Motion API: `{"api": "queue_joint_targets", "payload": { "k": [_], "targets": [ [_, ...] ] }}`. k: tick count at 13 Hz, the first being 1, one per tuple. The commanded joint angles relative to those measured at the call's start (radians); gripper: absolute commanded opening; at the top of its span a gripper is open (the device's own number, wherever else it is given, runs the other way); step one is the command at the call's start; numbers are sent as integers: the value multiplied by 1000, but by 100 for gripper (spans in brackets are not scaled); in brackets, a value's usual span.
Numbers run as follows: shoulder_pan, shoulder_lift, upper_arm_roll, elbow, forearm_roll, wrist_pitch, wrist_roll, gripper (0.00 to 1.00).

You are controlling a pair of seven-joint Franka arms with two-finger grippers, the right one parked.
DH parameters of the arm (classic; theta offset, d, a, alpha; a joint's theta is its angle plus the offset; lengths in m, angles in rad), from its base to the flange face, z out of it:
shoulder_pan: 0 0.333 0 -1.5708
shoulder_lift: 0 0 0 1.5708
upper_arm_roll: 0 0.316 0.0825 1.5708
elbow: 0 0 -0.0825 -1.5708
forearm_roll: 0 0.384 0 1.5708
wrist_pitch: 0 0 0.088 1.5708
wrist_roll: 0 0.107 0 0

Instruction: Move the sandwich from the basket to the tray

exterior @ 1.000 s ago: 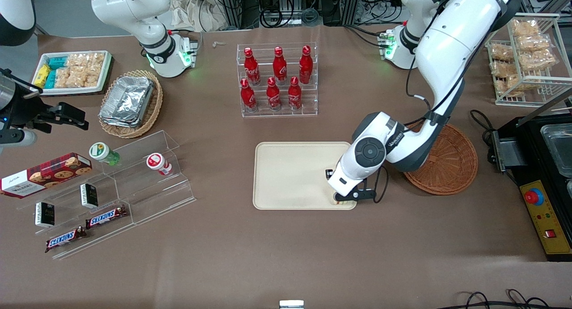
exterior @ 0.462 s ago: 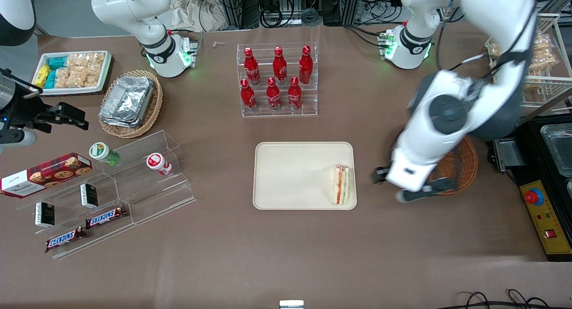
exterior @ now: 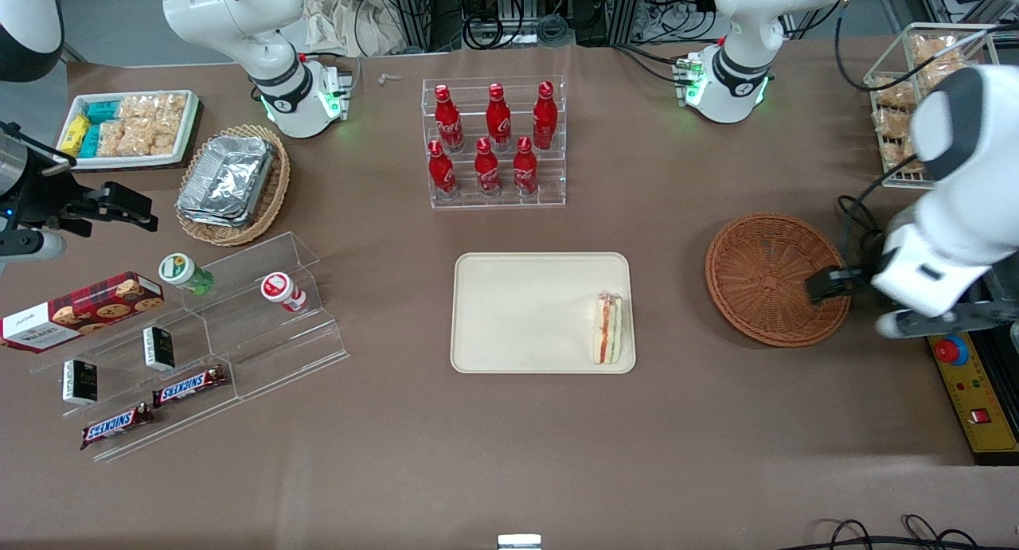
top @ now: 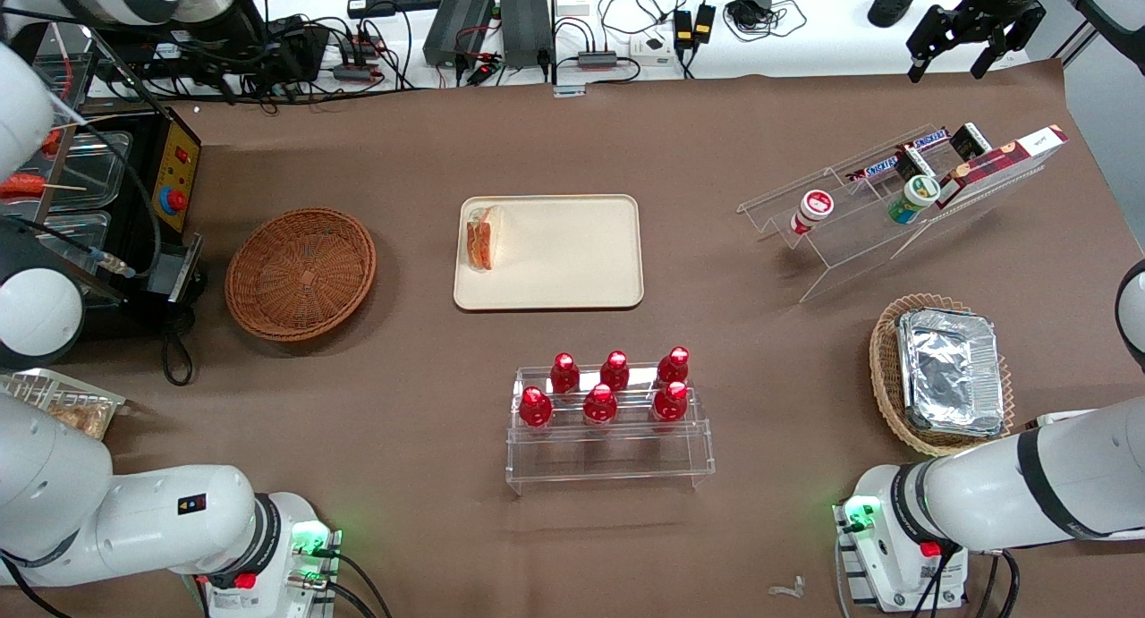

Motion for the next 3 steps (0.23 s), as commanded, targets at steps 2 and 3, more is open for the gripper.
{"api": "queue_joint_targets", "payload": {
  "k": [2, 3],
  "targets": [
    [-86, -49, 138, -20, -19, -41, 190, 100],
    [-82, -46, 138, -12, -21, -41, 204, 100]
  ]
}}
